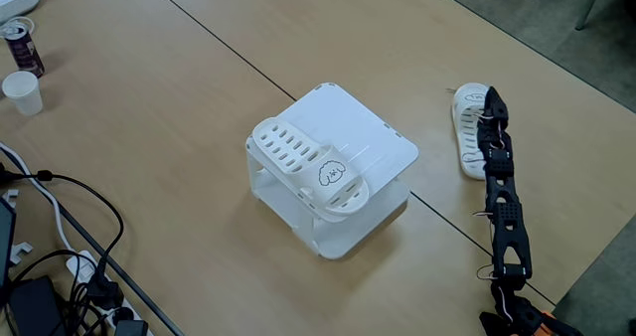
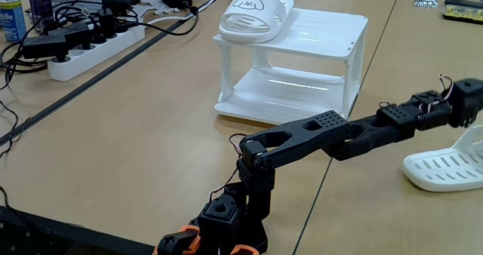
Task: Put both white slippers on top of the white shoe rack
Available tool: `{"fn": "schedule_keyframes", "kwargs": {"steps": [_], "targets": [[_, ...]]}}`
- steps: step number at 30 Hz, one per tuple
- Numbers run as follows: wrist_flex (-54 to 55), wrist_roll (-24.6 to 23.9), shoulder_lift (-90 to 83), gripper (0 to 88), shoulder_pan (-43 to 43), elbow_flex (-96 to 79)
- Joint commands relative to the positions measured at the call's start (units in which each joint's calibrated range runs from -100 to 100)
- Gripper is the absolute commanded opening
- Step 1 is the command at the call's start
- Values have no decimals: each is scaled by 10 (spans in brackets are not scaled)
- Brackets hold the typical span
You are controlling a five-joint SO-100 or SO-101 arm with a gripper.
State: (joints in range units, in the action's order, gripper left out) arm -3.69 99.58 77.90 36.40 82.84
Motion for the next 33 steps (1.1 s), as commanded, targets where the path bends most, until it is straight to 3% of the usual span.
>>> {"fn": "schedule_keyframes", "kwargs": {"steps": [1, 5, 10, 14, 30, 33], "targets": [[-75, 4, -73, 8, 4, 56], [-167, 4, -116, 8, 8, 85], [-407, 4, -174, 8, -8, 89], [-509, 4, -185, 8, -10, 66], [-551, 4, -188, 8, -17, -136], [-606, 4, -213, 8, -16, -166]]}}
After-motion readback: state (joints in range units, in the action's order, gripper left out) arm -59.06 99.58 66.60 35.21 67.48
